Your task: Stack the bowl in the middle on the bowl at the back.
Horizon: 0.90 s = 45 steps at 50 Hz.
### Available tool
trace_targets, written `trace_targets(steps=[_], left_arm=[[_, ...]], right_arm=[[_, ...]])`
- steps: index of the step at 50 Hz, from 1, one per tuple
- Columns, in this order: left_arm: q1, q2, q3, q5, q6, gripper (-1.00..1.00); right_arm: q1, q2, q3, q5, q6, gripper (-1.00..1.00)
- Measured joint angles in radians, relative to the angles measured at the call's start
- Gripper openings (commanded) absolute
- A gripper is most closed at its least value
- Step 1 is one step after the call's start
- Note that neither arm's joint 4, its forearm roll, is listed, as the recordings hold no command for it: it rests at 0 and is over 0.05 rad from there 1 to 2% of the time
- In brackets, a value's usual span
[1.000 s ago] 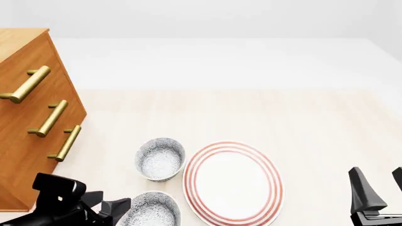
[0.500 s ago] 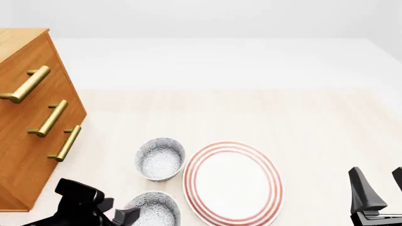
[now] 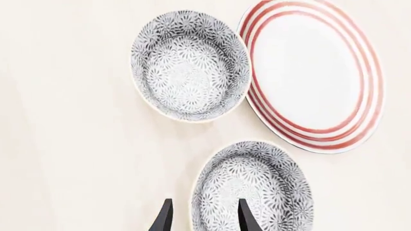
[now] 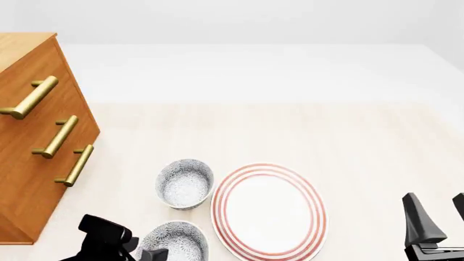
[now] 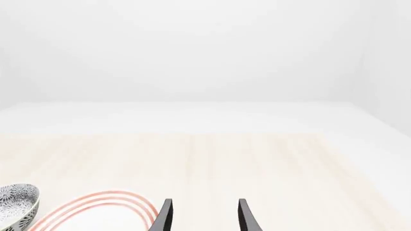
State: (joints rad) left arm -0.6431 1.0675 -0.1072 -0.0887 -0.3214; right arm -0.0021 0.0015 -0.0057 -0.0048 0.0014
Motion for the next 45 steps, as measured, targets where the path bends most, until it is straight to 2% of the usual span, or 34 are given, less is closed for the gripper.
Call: trace_targets(steps=[5, 6, 15, 26, 33, 45], left_arm=[[-0.01, 0.029, 0.011, -0.036, -0.01, 1.0], [-0.012, 0.033, 0.012, -0.041, -0.012, -1.0], [-0.022, 0.048, 0.019, -0.069, -0.02, -1.0], [-0.024, 0.023, 0.014, -0.046, -0.032, -1.0], [-0.021, -0.046, -0.008, 0.033, -0.039, -1.0], [-0.024, -0.208, -0.105, 0.243, -0.062, -1.0]], right_arm=[[0.0, 0.0, 0.0, 0.0, 0.0, 1.0], [0.0, 0.0, 0.0, 0.0, 0.0, 1.0], [0.0, 0.0, 0.0, 0.0, -0.001, 1.0], [0.0, 0.0, -0.001, 0.0, -0.002, 1.0], [0.001, 0.0, -0.001, 0.0, -0.003, 1.0], [0.002, 0.0, -0.001, 0.0, -0.006, 1.0]])
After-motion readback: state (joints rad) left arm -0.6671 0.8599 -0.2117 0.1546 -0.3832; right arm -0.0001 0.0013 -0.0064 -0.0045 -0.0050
